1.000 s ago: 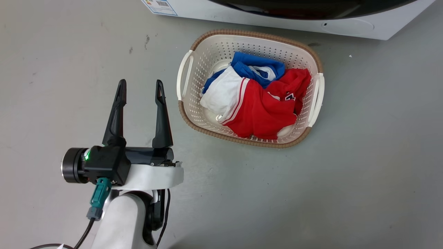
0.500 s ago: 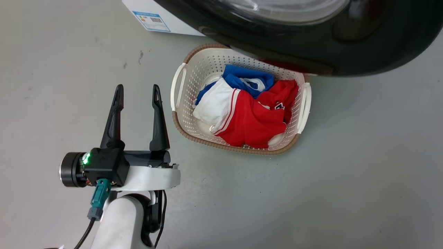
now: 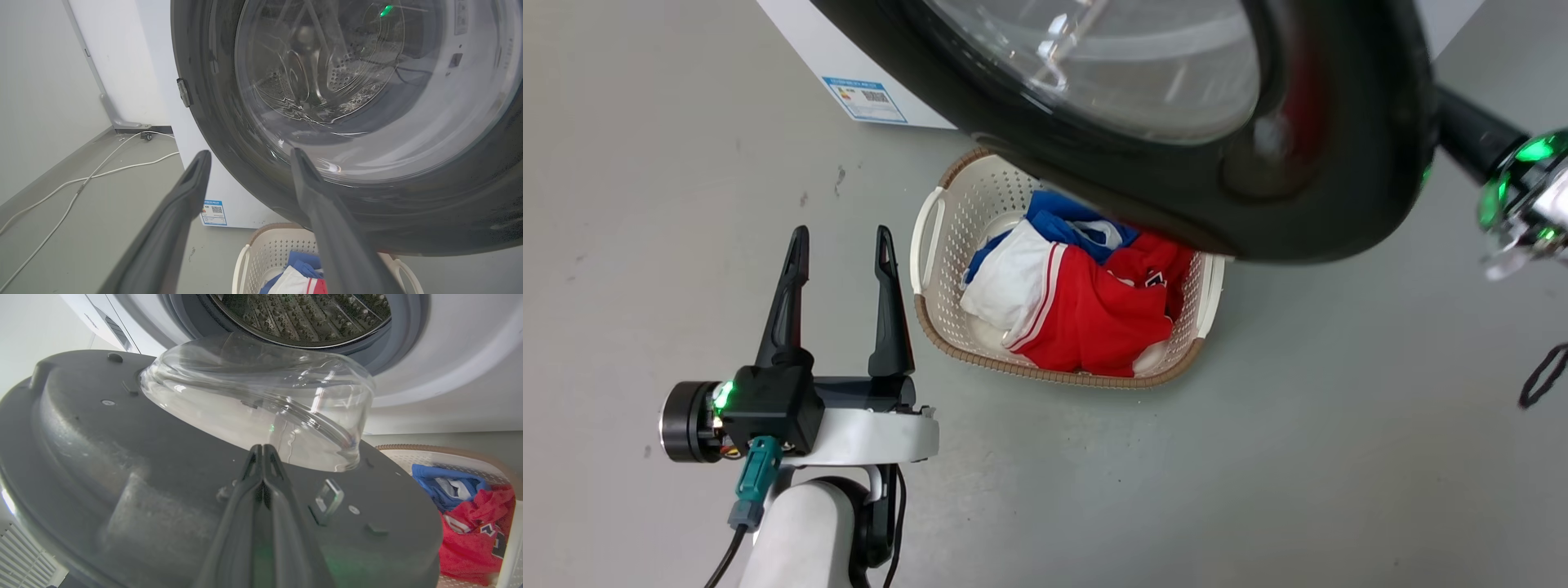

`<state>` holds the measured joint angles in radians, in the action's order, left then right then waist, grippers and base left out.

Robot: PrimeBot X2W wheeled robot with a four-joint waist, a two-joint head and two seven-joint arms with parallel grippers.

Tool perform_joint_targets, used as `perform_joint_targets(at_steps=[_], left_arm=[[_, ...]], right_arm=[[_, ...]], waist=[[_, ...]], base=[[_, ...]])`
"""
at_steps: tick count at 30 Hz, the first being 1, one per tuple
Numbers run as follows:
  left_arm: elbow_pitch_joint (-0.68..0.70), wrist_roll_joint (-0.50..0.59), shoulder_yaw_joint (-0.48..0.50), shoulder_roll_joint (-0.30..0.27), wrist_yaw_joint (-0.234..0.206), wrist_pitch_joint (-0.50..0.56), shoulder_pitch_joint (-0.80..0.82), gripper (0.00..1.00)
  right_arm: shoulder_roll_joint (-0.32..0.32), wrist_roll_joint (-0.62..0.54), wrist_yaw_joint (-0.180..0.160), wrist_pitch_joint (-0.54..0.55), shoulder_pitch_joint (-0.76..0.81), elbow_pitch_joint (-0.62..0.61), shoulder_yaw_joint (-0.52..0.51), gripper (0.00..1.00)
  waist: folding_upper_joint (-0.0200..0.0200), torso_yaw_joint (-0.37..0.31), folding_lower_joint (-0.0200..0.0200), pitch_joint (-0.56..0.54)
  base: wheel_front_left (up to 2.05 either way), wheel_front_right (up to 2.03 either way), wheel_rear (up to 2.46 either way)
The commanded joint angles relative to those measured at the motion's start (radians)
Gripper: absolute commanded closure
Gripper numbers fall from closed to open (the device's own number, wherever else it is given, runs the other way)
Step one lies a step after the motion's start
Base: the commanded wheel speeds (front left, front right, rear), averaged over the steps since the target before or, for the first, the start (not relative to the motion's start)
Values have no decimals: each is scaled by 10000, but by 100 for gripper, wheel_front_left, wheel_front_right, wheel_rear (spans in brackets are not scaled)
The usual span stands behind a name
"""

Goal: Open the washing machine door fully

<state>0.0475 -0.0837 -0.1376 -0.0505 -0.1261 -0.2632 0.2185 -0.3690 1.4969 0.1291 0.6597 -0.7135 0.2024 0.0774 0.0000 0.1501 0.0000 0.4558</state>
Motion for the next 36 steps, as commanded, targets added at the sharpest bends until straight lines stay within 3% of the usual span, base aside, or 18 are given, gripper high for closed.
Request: perform_joint_targets(at_steps=[1, 22, 36], left_arm=[[-27, 30, 24, -1, 15, -24, -77, 0], [-419, 282, 53, 1, 193, -24, -771, 0], [-683, 473, 120, -1, 318, -24, -1328, 0]], right_arm=[[118, 4, 29, -11, 283, -177, 119, 100], [1007, 291, 29, -348, 3149, -1768, 1409, 100], [1564, 347, 29, -619, 4514, -2096, 2596, 100]], waist=[[0, -18, 0, -77], [0, 129, 0, -1436], [0, 117, 0, -2328]], base=[[0, 0, 0], [0, 0, 0], [0, 0, 0]])
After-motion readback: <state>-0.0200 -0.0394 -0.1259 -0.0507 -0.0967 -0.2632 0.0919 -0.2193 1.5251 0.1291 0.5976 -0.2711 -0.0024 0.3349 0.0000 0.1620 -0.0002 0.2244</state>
